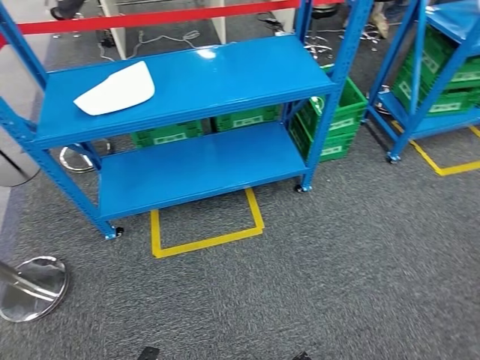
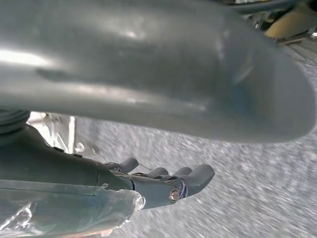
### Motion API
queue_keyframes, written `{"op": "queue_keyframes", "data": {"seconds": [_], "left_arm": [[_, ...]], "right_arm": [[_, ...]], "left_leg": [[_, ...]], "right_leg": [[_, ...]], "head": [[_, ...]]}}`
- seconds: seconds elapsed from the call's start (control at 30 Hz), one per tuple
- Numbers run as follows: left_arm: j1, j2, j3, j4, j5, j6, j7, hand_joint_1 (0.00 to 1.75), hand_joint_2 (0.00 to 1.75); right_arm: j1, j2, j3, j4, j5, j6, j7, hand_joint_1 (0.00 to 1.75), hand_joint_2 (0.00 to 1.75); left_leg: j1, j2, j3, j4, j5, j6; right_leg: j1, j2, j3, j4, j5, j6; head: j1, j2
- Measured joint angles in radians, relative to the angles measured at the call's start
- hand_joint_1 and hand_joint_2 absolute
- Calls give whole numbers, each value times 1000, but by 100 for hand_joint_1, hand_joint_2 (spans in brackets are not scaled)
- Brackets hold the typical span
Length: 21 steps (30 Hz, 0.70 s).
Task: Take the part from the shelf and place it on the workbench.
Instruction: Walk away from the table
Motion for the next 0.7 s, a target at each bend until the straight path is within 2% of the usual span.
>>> {"op": "queue_keyframes", "data": {"seconds": [0.03,0.07,0.13,0.17,0.2,0.27,0.3,0.33,0.37,0.4,0.47,0.5,0.57,0.63,0.7], "left_arm": [[-1,1,0,0,-1,0,-1,0,175],[-2,2,0,0,-2,1,-2,0,175],[-1,3,0,0,-3,2,-3,0,175],[-1,3,0,0,-4,2,-4,0,175],[-2,3,0,0,-5,2,-4,0,175],[-7,4,0,0,-6,2,-4,0,175],[-9,4,0,0,-6,2,-4,0,175],[-10,5,0,0,-6,2,-4,0,175],[-10,5,0,0,-5,2,-4,0,175],[-9,5,0,0,-5,2,-5,0,175],[-7,6,0,0,-4,2,-5,0,175],[-6,6,0,0,-3,1,-5,0,175],[-3,7,0,0,0,0,-5,0,175],[2,6,0,0,2,-1,-5,0,175],[4,7,0,0,2,-1,-5,0,87]], "right_arm": [[0,0,-1,0,2,0,0,0,0],[-1,0,-1,0,4,0,0,0,0],[-3,0,-3,0,8,0,-1,0,0],[-4,0,-3,0,10,0,-1,0,0],[-4,0,-4,0,11,0,-2,0,0],[-4,-1,-4,0,12,-1,-6,0,0],[-2,-1,-4,0,13,-1,-7,0,0],[-1,-1,-5,0,14,-2,-7,0,0],[0,-1,-5,0,15,-2,-8,0,0],[-1,-1,-5,0,15,-2,-8,0,0],[-5,-1,-7,0,9,-3,-8,0,0],[-7,-1,-9,0,5,-3,-8,0,0],[-11,-1,-16,0,0,-3,-8,0,0],[-14,-1,-22,0,-2,-3,-9,0,0],[-13,-1,-25,0,-3,-3,-9,0,0]], "left_leg": [[0,-12,-5,3,1,-7],[1,-24,-10,3,4,-14],[7,-40,-18,1,11,-26],[6,-27,-23,8,5,-31],[4,-3,-36,33,-11,-35],[1,57,-88,141,-68,-41],[1,73,-121,206,-96,-42],[1,81,-144,253,-111,-43],[1,85,-152,270,-107,-42],[1,89,-139,250,-87,-39],[-1,103,-74,138,-27,-31],[-2,112,-40,76,-10,-27],[-5,122,-4,10,-3,-23],[-4,122,0,0,-5,-24],[-4,122,2,-2,-5,-23]], "right_leg": [[-4,20,13,-30,7,-3],[-4,28,17,-40,4,-9],[0,5,17,-42,8,-24],[0,-7,19,-44,10,-31],[0,-21,20,-46,12,-38],[4,-52,22,-49,11,-48],[6,-69,22,-49,10,-51],[8,-86,22,-49,9,-52],[9,-101,22,-49,8,-53],[10,-114,23,-49,7,-53],[12,-132,25,-48,4,-50],[14,-137,24,-47,2,-45],[20,-145,21,-46,-2,-39],[23,-146,22,-50,-1,-46],[24,-145,25,-56,4,-50]], "head": [[1,0],[1,0],[2,0],[-1,0],[-4,0],[-11,0],[-12,0],[-12,0],[-12,0],[-12,0],[-12,0],[-12,0],[-10,0],[-9,0],[-8,0]]}}
